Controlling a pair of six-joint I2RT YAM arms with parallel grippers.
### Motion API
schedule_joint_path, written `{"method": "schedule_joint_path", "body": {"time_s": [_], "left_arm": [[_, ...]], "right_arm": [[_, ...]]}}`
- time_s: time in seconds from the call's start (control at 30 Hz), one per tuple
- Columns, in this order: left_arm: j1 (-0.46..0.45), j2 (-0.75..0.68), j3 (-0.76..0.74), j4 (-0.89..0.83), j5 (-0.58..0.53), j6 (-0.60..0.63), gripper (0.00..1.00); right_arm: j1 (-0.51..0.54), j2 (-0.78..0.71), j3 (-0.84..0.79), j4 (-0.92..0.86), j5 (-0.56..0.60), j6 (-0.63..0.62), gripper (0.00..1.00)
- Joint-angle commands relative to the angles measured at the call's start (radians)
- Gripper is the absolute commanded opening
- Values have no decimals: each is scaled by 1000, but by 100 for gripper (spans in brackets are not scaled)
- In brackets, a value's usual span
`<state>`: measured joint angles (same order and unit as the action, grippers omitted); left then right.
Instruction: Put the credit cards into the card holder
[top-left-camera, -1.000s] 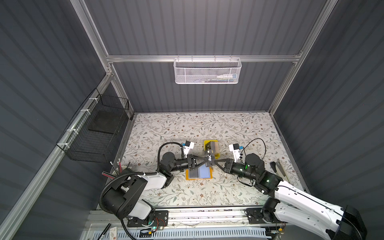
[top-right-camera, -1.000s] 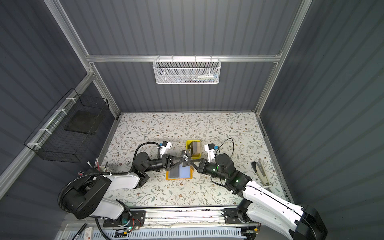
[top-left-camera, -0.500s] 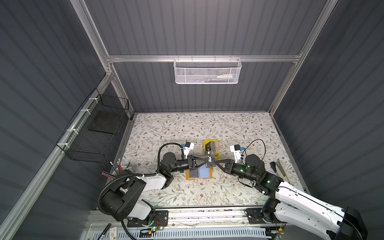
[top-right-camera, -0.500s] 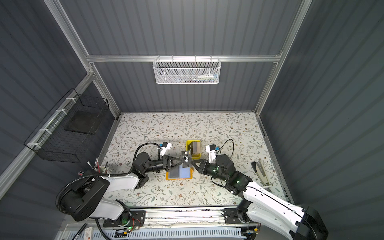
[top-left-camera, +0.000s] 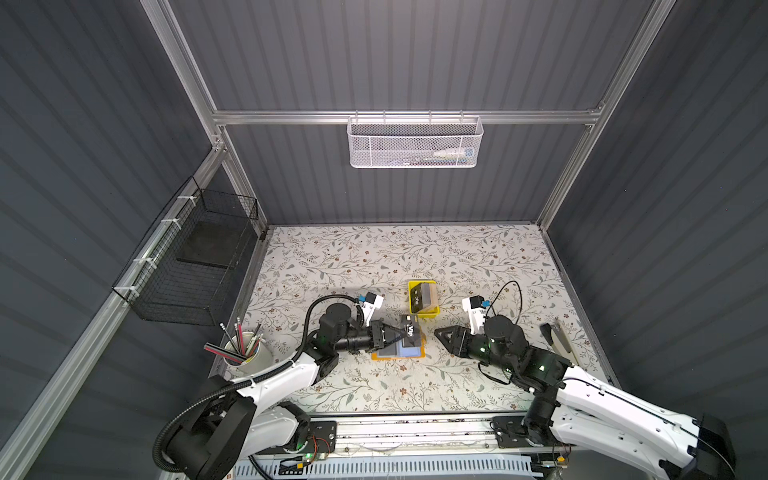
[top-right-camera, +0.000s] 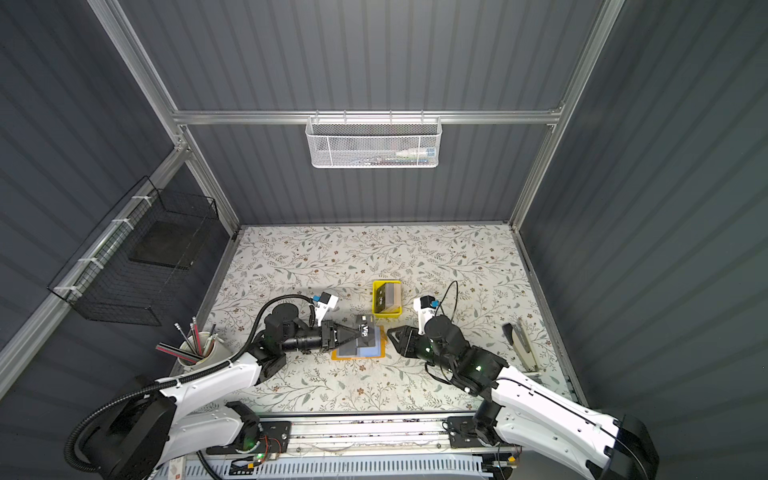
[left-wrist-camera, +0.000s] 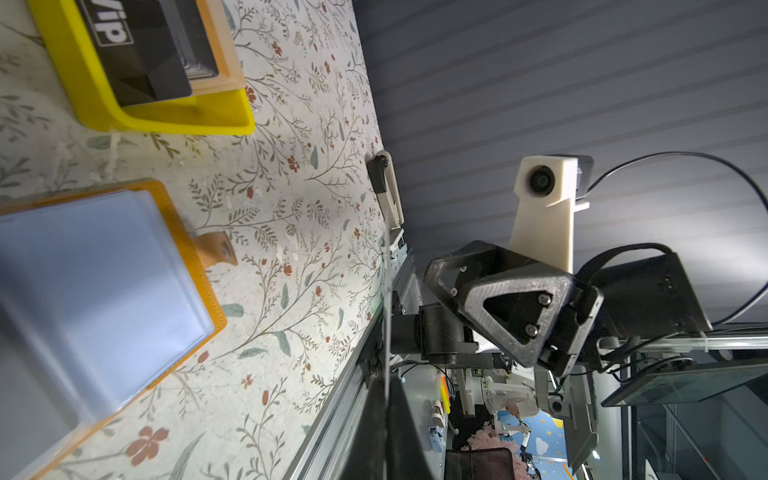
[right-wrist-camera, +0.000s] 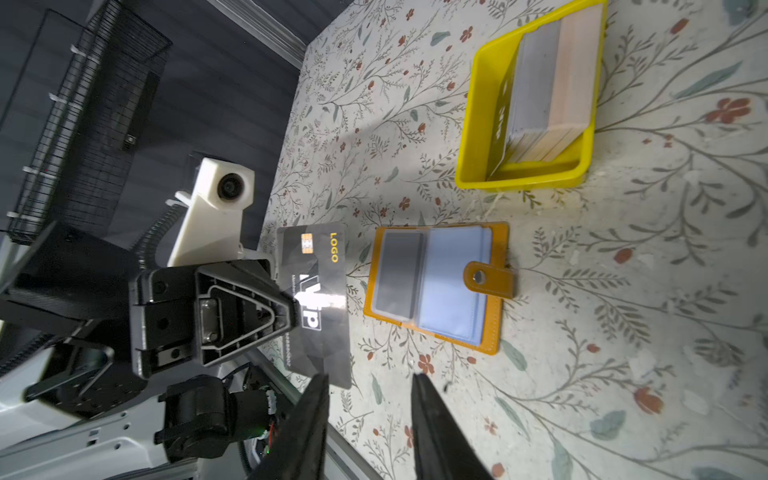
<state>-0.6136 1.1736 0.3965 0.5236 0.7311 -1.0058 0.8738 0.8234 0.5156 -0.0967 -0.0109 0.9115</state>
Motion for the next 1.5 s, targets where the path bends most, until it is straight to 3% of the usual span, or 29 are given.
{"method": "schedule_joint_path", "body": {"time_s": [0.0, 0.23, 0.57, 0.87, 1.2, 1.37, 1.47], "left_arm": [[5, -36, -2, -130, -29, 76, 0], [3, -129, 0, -325, -102, 179, 0], [-5, -125, -26, -305, -175, 185, 0], [-6, -89, -10, -318, -196, 212, 0], [-8, -23, 7, -297, -220, 214, 0], [-5, -14, 14, -320, -260, 246, 0], [-3, 32, 43, -325, -218, 269, 0]], "right_arm": [[30, 30, 47, -67, 83, -57, 37], [66, 81, 69, -99, 120, -63, 37], [76, 53, 79, -188, 105, -109, 39], [75, 71, 5, -102, 83, -93, 38], [70, 256, -5, 36, 8, -92, 35], [68, 361, 14, 79, 30, -73, 33], [67, 397, 37, 73, 46, -55, 33]]}}
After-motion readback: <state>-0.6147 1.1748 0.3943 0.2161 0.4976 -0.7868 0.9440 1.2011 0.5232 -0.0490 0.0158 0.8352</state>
